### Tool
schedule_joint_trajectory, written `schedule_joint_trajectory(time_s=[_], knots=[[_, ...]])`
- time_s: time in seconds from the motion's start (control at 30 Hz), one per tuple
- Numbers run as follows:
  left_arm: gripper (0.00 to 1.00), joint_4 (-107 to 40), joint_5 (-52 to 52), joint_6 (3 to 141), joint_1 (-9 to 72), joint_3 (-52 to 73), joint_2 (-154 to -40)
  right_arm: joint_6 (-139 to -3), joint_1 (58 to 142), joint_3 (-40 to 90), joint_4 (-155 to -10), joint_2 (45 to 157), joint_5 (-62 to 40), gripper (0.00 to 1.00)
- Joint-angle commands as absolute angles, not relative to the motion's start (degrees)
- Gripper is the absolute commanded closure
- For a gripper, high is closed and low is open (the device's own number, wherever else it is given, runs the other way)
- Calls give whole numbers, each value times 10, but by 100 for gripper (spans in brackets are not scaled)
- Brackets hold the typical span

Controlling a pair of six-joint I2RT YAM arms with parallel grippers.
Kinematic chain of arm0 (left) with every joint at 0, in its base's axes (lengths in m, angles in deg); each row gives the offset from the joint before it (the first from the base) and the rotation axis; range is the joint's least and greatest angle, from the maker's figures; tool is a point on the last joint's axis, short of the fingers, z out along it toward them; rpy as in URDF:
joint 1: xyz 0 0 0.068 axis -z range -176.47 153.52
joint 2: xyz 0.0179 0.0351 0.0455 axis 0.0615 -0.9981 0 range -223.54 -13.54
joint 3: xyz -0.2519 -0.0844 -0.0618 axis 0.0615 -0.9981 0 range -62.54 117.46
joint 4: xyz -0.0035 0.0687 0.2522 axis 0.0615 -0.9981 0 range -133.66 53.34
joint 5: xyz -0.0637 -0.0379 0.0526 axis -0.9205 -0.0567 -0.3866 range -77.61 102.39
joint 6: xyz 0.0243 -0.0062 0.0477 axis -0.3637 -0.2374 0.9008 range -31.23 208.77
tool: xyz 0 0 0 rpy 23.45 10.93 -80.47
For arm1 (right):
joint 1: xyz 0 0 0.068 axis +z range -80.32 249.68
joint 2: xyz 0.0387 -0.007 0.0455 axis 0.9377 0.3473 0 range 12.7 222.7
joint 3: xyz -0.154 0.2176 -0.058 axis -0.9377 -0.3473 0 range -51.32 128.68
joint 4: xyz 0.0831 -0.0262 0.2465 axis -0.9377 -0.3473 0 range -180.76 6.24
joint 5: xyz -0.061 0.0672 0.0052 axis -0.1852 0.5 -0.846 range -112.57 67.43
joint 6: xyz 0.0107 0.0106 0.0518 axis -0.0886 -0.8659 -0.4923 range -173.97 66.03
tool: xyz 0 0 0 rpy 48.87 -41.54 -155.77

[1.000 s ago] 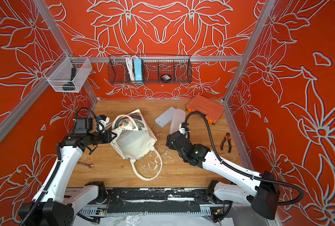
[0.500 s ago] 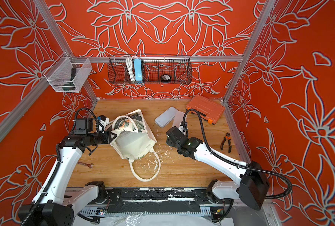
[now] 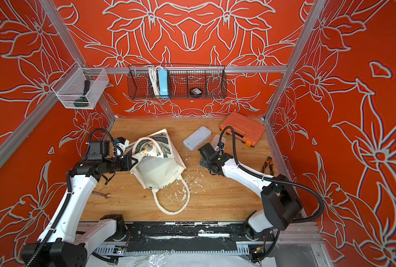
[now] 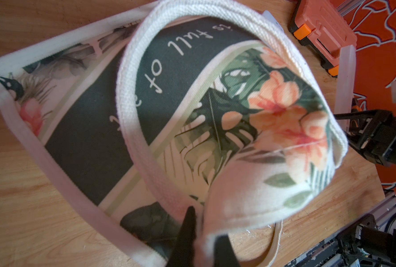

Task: Take out the pencil case from the canvas bag
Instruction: Place the pencil case at the center of the board.

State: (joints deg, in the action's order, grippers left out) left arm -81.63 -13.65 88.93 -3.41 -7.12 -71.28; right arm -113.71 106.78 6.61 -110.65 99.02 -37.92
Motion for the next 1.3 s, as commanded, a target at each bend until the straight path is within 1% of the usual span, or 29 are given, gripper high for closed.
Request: schedule_joint_trajectory(time_s=[0.0,0.2,0.5,0.73,0.9,1.03,1.27], knots=[[100,-829,-140,888,-39,-77,-707,-1156,1059,98,-1103,1018,-365,30],[100,-826,-138,888,-39,-79,-706,-1172,1049,131,-1094,1065,-361,30],[100,-825,-134,889,-39,-82,-705,-1234,1040,213,-1144,1155,-365,30],[100,-825,-130,889,-40,-83,-705,-1295,1035,231,-1144,1193,-375,29],[100,-823,-132,889,-40,-85,-705,-1300,1030,257,-1163,1219,-381,25],[100,-821,-132,889,-39,-86,-706,-1296,1026,274,-1164,1237,-367,21],[100,-822,-132,889,-41,-85,-706,-1300,1017,284,-1145,1268,-330,17]])
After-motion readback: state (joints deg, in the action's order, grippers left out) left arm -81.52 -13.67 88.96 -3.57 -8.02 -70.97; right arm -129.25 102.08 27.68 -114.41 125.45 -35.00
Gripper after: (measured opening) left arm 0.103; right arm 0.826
